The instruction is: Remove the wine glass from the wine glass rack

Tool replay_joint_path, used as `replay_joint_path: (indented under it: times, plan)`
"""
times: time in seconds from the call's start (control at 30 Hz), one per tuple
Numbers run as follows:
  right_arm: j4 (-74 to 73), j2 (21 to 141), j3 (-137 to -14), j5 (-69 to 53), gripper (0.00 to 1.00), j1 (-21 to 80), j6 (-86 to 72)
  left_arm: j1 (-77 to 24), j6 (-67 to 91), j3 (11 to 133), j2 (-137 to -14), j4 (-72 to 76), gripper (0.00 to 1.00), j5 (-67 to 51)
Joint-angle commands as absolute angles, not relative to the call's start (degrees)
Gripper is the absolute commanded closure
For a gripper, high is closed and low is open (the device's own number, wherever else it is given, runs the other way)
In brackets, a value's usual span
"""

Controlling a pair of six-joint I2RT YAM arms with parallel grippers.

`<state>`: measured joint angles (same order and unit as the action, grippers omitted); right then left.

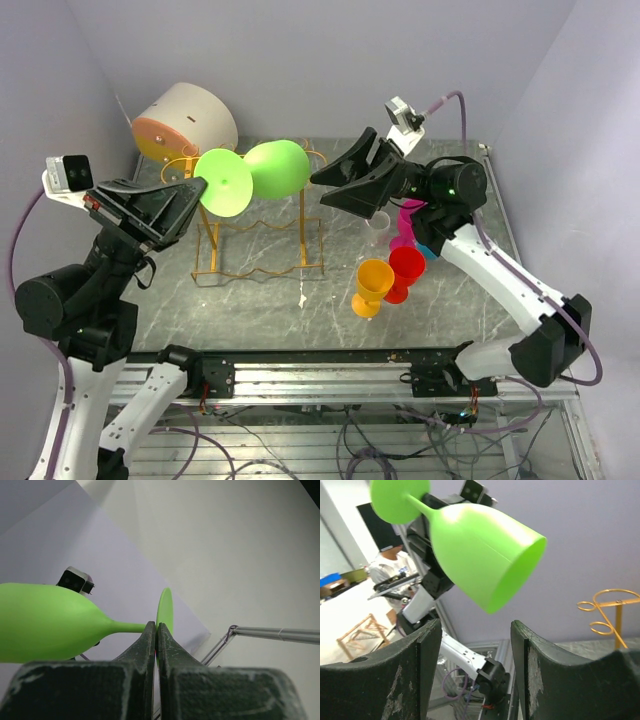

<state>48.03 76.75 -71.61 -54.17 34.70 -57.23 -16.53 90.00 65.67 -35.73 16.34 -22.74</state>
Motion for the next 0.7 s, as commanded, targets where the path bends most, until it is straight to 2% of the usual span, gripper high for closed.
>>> replay_joint_path:
  times: [0.0,0.67]
  plan:
    - [63.03,79.28,-75.22,-57.80,0.43,34.70,-66.70,-16.26,90.88,64.95,-34.83,16.41,0.93,-23.11]
    - [82.00,88.67,-79.81,-57.86,0.46,35.91,-82.49,-16.26,92.26,62.18,-35.28,18.71,0.93,-23.12]
